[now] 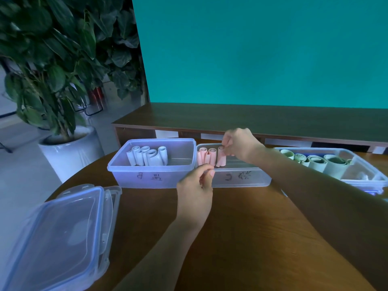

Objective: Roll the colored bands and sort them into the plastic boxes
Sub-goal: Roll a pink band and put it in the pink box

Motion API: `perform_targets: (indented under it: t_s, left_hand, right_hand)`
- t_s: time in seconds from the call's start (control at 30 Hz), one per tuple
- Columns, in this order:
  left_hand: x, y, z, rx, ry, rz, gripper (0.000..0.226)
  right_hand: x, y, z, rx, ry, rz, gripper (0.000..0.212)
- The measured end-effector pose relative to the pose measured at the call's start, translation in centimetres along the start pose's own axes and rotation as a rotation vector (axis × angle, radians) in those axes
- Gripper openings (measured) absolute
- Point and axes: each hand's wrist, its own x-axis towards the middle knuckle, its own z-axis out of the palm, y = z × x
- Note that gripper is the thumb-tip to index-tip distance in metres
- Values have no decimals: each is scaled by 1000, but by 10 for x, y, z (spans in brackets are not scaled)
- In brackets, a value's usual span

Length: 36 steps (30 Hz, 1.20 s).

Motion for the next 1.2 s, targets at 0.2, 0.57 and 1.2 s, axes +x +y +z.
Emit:
perform_targets:
  t_s: [0.2, 0.57, 1.2]
  left_hand:
    - [1, -3, 0, -6, 1, 0, 25]
    - [0, -2, -3, 1, -23, 16, 23]
    - [0, -10, 0, 0, -48, 4, 31]
  right_hand:
    - [-4, 1, 4, -6, 39, -15, 4]
    - [-7, 2, 7, -46, -44, -77, 12]
    - [-9, 2, 9, -57, -30, -52, 5]
